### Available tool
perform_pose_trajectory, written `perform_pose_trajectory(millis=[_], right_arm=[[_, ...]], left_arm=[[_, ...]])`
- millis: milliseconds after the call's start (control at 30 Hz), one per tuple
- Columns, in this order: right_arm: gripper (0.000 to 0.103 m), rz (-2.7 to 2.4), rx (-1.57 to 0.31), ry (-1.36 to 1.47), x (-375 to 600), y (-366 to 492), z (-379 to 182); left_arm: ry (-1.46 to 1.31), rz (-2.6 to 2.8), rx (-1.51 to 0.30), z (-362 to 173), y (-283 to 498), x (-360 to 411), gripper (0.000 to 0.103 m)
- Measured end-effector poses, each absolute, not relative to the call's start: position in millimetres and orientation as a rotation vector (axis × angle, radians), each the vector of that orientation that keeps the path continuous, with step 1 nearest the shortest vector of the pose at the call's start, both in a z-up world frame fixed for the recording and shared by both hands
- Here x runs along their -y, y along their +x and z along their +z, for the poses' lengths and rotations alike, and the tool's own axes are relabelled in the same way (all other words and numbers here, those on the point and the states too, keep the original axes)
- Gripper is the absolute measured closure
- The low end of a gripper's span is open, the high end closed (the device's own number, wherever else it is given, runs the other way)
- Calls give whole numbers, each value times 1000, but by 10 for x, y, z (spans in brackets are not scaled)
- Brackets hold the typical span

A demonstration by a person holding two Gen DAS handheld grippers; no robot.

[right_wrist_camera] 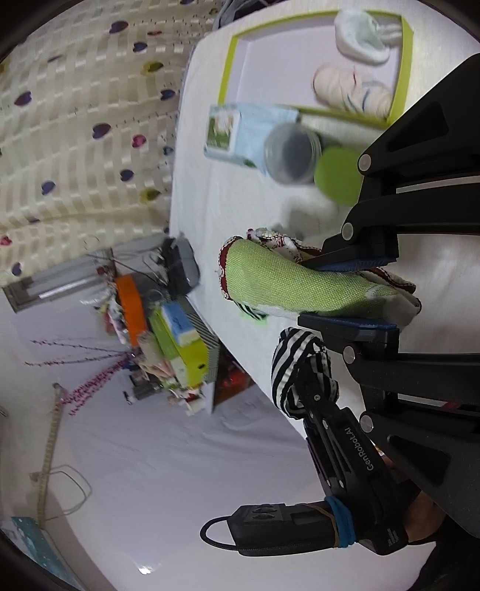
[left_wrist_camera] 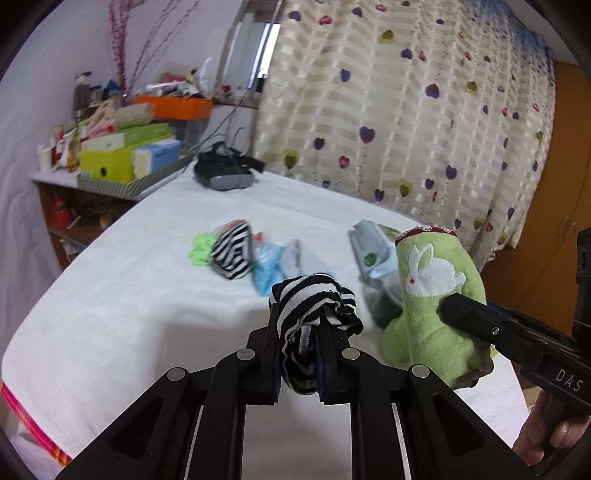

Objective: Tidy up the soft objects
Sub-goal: 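Carry both socks into the lime-green box and open both tools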

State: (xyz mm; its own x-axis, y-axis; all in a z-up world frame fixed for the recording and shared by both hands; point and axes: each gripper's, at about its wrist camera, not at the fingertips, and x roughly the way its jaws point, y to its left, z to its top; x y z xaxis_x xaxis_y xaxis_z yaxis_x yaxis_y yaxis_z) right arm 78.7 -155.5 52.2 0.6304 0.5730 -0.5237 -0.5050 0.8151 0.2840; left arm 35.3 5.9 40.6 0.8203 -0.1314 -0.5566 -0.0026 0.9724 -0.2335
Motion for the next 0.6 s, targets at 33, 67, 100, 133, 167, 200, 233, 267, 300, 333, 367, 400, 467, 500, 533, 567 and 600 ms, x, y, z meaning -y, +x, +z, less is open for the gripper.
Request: perform_pose_trajectory(millis=[33, 67, 100, 133, 167, 200, 233, 267, 300, 333, 367, 400, 467, 500, 533, 567, 600], right_arm=[[81, 608, -632, 121, 1625, 787, 543], [81, 601, -627, 126, 1671, 786, 557], [81, 591, -621, 132, 1728, 785, 572], [81, 582, -616, 138, 1779, 785, 584], [81, 575, -612, 141, 1822, 784, 595], [81, 565, -608, 145, 1874, 784, 608], [81, 556, -603, 149, 1926, 784, 618], [81, 549, -598, 152, 1970, 779, 628], [81, 537, -593, 158, 2026, 782, 643], [81, 530, -590, 162, 2066, 786, 648], [81, 520, -585, 167, 2118, 791, 662], [81, 509, -580, 170, 2168, 794, 674], [81, 490, -571, 178, 2276, 783, 687], [81, 482, -568, 183, 2321, 789, 691], [81, 469, -563, 191, 2389, 792, 694], [81, 460, -561, 196, 2435, 791, 697], [81, 452, -558, 202, 2481, 797, 703]], left_arm=[[-223, -80, -604, 431, 366, 9, 90], [-219, -85, -604, 446, 375, 46, 90], [-215, -95, -602, 462, 384, 94, 90], [-211, -104, -601, 477, 394, 140, 90], [-208, -111, -599, 497, 406, 192, 90], [-205, -117, -598, 513, 422, 233, 90], [-202, -126, -598, 531, 436, 285, 90], [-200, -135, -598, 547, 451, 323, 90], [-197, -141, -598, 560, 467, 354, 90], [-192, -150, -596, 581, 479, 407, 90], [-189, -157, -595, 598, 492, 448, 90], [-186, -166, -594, 619, 510, 488, 90], [-176, -188, -586, 664, 535, 591, 90], [-172, -193, -584, 678, 553, 625, 90], [-169, -203, -582, 695, 567, 677, 90], [-166, -216, -579, 713, 581, 731, 90], [-162, -227, -577, 728, 599, 786, 90]])
